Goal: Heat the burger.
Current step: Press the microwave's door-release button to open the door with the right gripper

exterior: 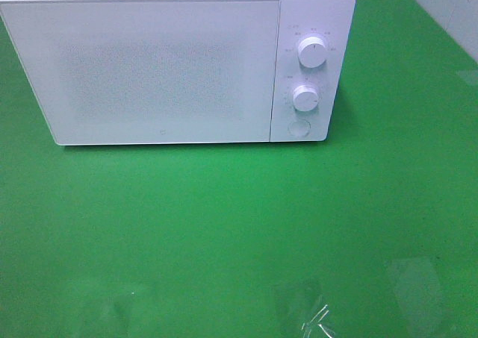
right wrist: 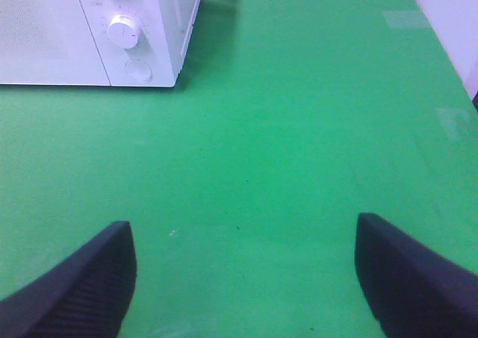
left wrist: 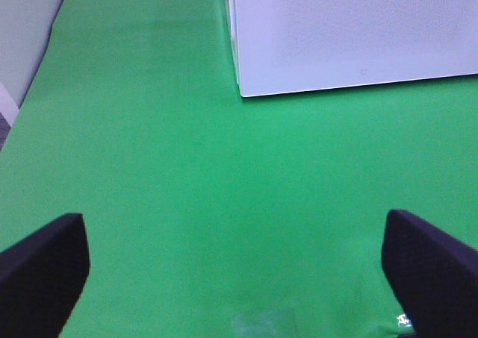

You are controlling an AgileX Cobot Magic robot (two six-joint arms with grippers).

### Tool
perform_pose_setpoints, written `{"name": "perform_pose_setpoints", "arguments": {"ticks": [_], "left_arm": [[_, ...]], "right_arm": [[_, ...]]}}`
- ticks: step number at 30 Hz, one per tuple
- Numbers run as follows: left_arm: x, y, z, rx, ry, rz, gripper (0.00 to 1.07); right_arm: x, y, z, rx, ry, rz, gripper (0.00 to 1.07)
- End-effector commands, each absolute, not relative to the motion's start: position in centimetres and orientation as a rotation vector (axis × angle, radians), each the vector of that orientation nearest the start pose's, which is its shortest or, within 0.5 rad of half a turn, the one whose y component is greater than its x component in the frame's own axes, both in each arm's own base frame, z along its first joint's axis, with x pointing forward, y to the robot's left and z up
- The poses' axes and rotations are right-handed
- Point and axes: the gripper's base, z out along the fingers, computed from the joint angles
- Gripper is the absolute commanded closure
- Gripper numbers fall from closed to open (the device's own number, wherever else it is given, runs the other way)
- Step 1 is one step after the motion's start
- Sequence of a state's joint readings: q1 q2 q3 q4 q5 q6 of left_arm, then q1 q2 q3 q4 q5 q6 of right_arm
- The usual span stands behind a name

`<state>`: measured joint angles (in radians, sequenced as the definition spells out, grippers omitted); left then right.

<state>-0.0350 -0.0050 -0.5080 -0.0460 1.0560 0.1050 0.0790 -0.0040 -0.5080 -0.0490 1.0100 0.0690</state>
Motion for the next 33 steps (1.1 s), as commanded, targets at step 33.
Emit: {"name": "perform_pose_setpoints", "arguments": {"ticks": [33], "left_arm": [[-0.9,-0.3,27.9,0.138,1.993,-0.007,0.07]], "right_arm": [[7.0,0.3,32.3,-0.012,1.896,0.053,0.31]]}}
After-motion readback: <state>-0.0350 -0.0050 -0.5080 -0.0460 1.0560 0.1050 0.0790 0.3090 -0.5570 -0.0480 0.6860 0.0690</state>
